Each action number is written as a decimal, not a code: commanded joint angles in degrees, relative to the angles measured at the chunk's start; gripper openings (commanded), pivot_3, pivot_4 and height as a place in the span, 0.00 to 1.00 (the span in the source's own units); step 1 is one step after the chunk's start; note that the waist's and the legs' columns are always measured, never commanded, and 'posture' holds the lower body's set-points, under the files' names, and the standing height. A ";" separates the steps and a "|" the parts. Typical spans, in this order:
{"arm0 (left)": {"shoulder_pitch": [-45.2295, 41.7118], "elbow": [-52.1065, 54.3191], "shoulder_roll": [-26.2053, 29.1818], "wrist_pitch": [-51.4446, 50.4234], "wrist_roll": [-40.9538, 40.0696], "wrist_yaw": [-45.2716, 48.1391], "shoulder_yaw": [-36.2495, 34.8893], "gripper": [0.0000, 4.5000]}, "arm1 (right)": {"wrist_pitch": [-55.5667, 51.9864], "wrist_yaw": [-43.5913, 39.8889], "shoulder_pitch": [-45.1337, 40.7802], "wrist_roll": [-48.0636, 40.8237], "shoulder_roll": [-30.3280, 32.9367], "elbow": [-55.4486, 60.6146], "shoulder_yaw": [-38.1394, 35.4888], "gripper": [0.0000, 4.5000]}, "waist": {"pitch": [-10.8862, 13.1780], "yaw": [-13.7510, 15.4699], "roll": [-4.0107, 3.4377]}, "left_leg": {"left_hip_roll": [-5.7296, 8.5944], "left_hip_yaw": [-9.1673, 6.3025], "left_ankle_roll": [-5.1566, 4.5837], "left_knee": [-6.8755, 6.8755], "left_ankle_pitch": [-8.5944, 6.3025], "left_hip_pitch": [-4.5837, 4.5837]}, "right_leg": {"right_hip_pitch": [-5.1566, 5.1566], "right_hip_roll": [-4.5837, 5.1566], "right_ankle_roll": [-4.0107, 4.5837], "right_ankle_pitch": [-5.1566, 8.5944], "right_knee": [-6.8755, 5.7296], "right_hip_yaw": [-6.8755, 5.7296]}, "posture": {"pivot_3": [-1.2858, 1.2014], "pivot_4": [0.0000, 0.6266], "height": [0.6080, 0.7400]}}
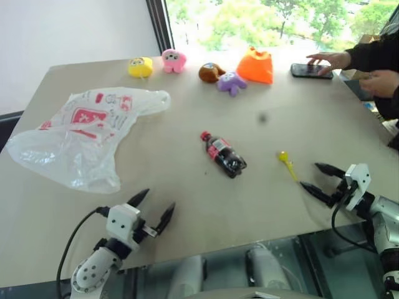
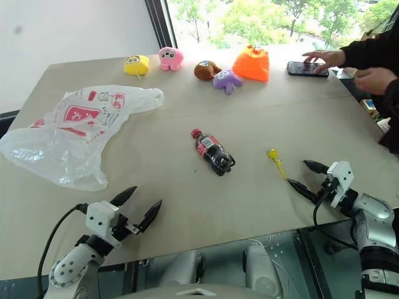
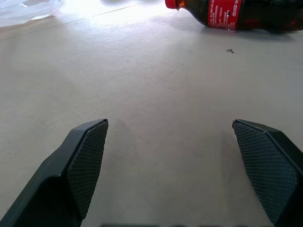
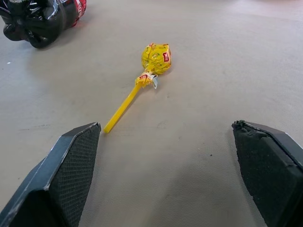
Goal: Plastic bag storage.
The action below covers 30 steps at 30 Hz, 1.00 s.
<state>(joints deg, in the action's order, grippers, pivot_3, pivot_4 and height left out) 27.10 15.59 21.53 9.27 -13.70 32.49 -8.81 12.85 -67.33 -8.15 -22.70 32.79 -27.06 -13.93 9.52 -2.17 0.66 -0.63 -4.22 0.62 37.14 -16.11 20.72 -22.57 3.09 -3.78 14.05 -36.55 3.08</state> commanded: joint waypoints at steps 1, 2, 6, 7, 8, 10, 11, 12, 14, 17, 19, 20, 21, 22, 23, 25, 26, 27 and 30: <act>-0.36 -4.80 -0.54 2.69 0.95 0.15 -0.01 0.99 | 2.52 -0.41 -0.19 0.79 1.43 -1.78 -0.74 1.00 | -0.01 0.01 -0.02 | 0.00 0.00 0.00 0.00 0.00 0.00 | 0.00 0.00 0.00 0.00 0.00 0.00 | 0.52 0.24 1.00; -0.92 -6.67 -0.81 4.11 0.79 0.33 -0.27 0.99 | 3.44 -0.47 -0.58 1.05 1.84 -2.04 -0.84 1.00 | -0.03 0.06 -0.10 | 0.00 0.00 0.00 0.00 0.00 0.00 | 0.00 0.00 0.00 0.00 0.00 0.00 | 0.52 0.24 1.00; -1.74 -10.59 -0.97 7.62 0.26 1.09 -0.90 0.99 | 4.49 -0.82 -1.15 1.18 2.21 -2.91 -0.56 1.00 | -0.19 0.14 -0.39 | 0.03 0.02 -0.01 0.01 0.01 -0.03 | 0.01 0.01 0.01 0.00 -0.06 0.01 | 0.52 0.24 1.00; -1.82 -10.93 -0.91 8.03 0.14 1.15 -0.95 0.99 | 4.54 -0.89 -1.23 1.17 2.23 -3.07 -0.48 1.00 | -0.24 0.12 -0.48 | 0.03 0.01 -0.01 0.01 0.01 -0.05 | 0.01 0.00 0.00 0.00 -0.08 0.01 | 0.52 0.24 1.00; -1.80 -11.33 -0.80 8.47 -0.07 1.29 -1.12 0.99 | 4.48 -0.89 -1.21 1.15 2.19 -3.03 -0.39 1.00 | -0.28 0.12 -0.55 | 0.02 0.01 -0.01 0.01 0.01 -0.06 | 0.01 -0.01 0.00 0.00 -0.13 0.01 | 0.52 0.24 1.00; -1.75 -12.08 -0.58 9.21 -0.39 1.54 -1.36 0.99 | 4.22 -0.92 -1.10 1.09 2.06 -2.72 -0.24 1.00 | -0.35 0.10 -0.66 | 0.02 0.00 -0.01 0.01 0.01 -0.07 | 0.01 -0.02 0.00 0.00 -0.16 0.01 | 0.52 0.24 1.00; -1.73 -12.38 -0.47 9.50 -0.53 1.64 -1.42 0.99 | 4.08 -0.92 -1.03 1.07 2.00 -2.54 -0.18 1.00 | -0.37 0.09 -0.70 | 0.02 0.00 -0.01 0.01 0.01 -0.07 | 0.01 -0.02 0.00 0.00 -0.16 0.02 | 0.52 0.24 1.00; -1.74 -12.60 -0.38 9.72 -0.65 1.68 -1.43 0.99 | 3.97 -0.94 -1.00 1.05 1.98 -2.44 -0.13 1.00 | -0.38 0.08 -0.71 | 0.02 0.01 -0.01 0.02 0.01 -0.07 | 0.01 -0.02 0.00 0.00 -0.16 0.02 | 0.52 0.24 1.00; -1.79 -12.94 -0.16 10.07 -0.88 1.81 -1.48 0.99 | 3.81 -0.92 -1.03 1.06 1.93 -2.30 -0.04 1.00 | -0.40 0.03 -0.74 | 0.03 0.02 -0.01 0.02 0.01 -0.07 | 0.01 -0.02 -0.02 -0.01 -0.16 0.03 | 0.52 0.24 1.00; -1.68 -13.13 0.08 10.31 -1.16 1.89 -1.60 0.99 | 3.58 -0.84 -0.89 1.03 1.87 -1.82 0.06 1.00 | -0.41 -0.01 -0.76 | 0.02 0.01 -0.01 0.02 0.01 -0.08 | 0.01 -0.03 -0.03 -0.01 -0.17 0.03 | 0.52 0.24 1.00; -1.61 -13.12 0.17 10.40 -1.20 1.87 -1.57 0.99 | 3.35 -0.81 -0.77 0.96 1.82 -1.42 0.11 1.00 | -0.41 -0.04 -0.77 | 0.02 0.01 -0.01 0.02 0.01 -0.08 | 0.01 -0.03 -0.03 -0.01 -0.17 0.03 | 0.52 0.24 1.00; -1.63 -12.98 0.18 10.33 -1.21 1.81 -1.53 0.99 | 3.23 -0.81 -0.72 0.92 1.79 -1.23 0.15 1.00 | -0.41 -0.05 -0.76 | 0.02 0.01 -0.01 0.02 0.01 -0.08 | 0.01 -0.03 -0.03 -0.01 -0.17 0.03 | 0.52 0.24 1.00; -1.65 -12.83 0.18 10.25 -1.20 1.74 -1.49 0.99 | 3.14 -0.79 -0.69 0.91 1.76 -1.07 0.18 1.00 | -0.41 -0.05 -0.76 | 0.02 0.01 -0.01 0.02 0.01 -0.08 | 0.01 -0.03 -0.03 -0.01 -0.17 0.03 | 0.52 0.24 1.00; -1.70 -12.63 0.15 10.14 -1.19 1.65 -1.43 0.99 | 3.06 -0.76 -0.66 0.88 1.70 -0.90 0.21 1.00 | -0.41 -0.05 -0.77 | 0.02 0.01 -0.01 0.02 0.01 -0.08 | 0.00 -0.03 -0.03 -0.01 -0.17 0.03 | 0.52 0.24 1.00; -1.79 -12.36 0.11 10.04 -1.20 1.54 -1.36 0.99 | 2.96 -0.71 -0.64 0.87 1.63 -0.73 0.26 1.00 | -0.41 -0.06 -0.77 | 0.02 0.01 -0.01 0.02 0.01 -0.07 | 0.00 -0.03 -0.03 -0.02 -0.17 0.03 | 0.52 0.24 1.00; -1.96 -11.61 0.02 9.78 -1.29 1.42 -1.16 0.99 | 2.76 -0.66 -0.57 0.79 1.53 -0.28 0.35 1.00 | -0.41 -0.06 -0.77 | 0.02 0.01 -0.01 0.02 0.01 -0.08 | 0.00 -0.04 -0.05 -0.02 -0.18 0.03 | 0.52 0.24 1.00; -2.11 -11.21 -0.02 9.54 -1.30 1.31 -1.02 0.99 | 2.59 -0.58 -0.57 0.76 1.45 -0.02 0.42 1.00 | -0.41 -0.07 -0.77 | 0.02 0.01 -0.01 0.02 0.01 -0.08 | 0.00 -0.04 -0.05 -0.02 -0.18 0.03 | 0.52 0.24 1.00; -2.20 -10.77 -0.07 9.29 -1.28 1.23 -0.84 0.99 | 2.46 -0.55 -0.54 0.72 1.40 0.21 0.46 1.00 | -0.41 -0.07 -0.77 | 0.02 0.01 -0.01 0.02 0.01 -0.08 | 0.00 -0.04 -0.05 -0.03 -0.18 0.03 | 0.52 0.24 1.00; -2.19 -9.44 -0.27 8.59 -1.51 1.16 -0.29 0.99 | 2.07 -0.54 -0.48 0.51 1.21 0.88 0.63 1.00 | -0.41 -0.05 -0.77 | 0.02 0.00 -0.01 0.02 0.01 -0.08 | 0.00 -0.04 -0.05 -0.02 -0.19 0.03 | 0.52 0.24 1.00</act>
<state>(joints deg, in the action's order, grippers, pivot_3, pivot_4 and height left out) 24.24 6.55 21.10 19.52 -15.67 34.06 -9.12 15.11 -68.00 -8.98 -21.48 34.00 -27.93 -13.24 9.11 -2.22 -0.11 -0.61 -4.21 0.61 37.16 -16.10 20.64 -22.57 3.05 -3.83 14.03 -36.74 3.11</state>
